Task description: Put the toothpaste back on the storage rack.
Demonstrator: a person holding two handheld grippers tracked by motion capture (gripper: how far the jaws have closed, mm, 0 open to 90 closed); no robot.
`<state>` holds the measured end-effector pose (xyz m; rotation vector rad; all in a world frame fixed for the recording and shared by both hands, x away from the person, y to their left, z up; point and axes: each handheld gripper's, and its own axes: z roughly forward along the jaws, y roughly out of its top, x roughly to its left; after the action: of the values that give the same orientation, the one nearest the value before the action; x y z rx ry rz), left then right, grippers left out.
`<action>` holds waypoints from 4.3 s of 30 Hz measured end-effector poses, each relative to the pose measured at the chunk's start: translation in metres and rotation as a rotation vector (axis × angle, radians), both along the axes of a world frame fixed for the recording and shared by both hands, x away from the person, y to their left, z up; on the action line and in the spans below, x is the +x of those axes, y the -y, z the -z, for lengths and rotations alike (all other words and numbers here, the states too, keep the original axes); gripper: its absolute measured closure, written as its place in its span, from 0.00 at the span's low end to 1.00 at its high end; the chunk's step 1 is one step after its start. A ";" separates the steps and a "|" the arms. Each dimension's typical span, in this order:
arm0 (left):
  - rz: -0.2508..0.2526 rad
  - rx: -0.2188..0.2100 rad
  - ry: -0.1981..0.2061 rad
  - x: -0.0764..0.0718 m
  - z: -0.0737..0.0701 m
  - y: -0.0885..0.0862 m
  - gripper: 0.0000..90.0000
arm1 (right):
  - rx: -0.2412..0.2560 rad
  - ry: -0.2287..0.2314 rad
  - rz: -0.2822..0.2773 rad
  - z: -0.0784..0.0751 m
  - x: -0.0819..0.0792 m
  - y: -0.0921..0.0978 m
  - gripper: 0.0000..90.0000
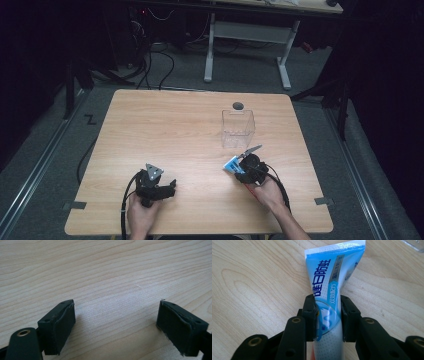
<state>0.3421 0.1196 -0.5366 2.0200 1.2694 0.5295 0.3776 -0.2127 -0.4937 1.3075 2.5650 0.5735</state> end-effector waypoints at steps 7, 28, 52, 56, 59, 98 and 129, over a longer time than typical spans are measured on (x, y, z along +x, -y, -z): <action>0.000 0.000 0.000 0.000 0.000 0.000 0.17 | 0.061 0.014 0.004 -0.001 -0.003 0.008 0.80; 0.000 0.001 0.000 0.000 0.000 0.000 0.17 | 0.185 0.099 -0.016 -0.030 -0.014 0.022 0.80; 0.000 0.003 0.000 0.000 0.000 0.000 0.17 | 0.231 0.178 0.013 -0.052 -0.016 0.040 0.80; 0.000 0.003 0.000 0.000 0.000 0.000 0.17 | 0.228 0.197 0.009 -0.057 -0.016 0.041 0.80; 0.000 0.003 0.000 0.000 0.000 0.000 0.17 | 0.230 0.207 0.011 -0.060 -0.015 0.042 0.80; 0.000 0.003 0.000 0.000 0.000 0.000 0.17 | 0.291 0.319 0.029 -0.091 0.004 0.048 0.80; 0.000 0.003 0.000 0.000 0.000 0.000 0.17 | 0.319 0.393 0.029 -0.122 0.034 0.040 0.80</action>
<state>0.3424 0.1193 -0.5366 2.0225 1.2693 0.5310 0.4113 -0.2528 -0.3720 1.1730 2.1912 1.1453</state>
